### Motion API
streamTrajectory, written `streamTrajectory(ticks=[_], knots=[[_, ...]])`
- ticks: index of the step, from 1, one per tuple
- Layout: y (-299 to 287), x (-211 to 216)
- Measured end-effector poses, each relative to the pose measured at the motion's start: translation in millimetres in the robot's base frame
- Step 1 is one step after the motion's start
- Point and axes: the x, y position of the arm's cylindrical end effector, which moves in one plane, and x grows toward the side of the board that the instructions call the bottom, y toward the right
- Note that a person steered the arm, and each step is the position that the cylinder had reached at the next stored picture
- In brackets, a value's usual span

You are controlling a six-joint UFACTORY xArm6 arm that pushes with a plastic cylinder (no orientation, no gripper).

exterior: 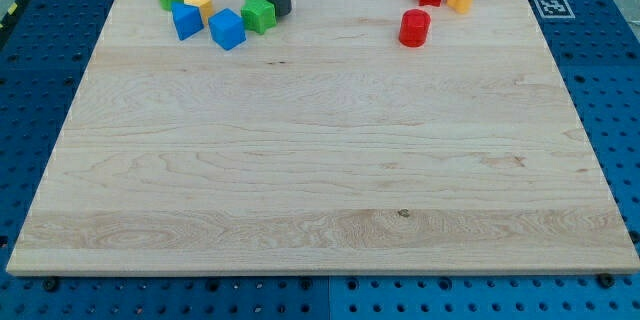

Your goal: Move the red circle top right to the yellow hexagon

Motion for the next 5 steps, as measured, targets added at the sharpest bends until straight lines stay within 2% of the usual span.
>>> streamTrajectory(ticks=[1,3,4,5], knots=[[-0.4,9.6],[-44.9,23.6],[-28.5,23.6],[33.3,27.1]])
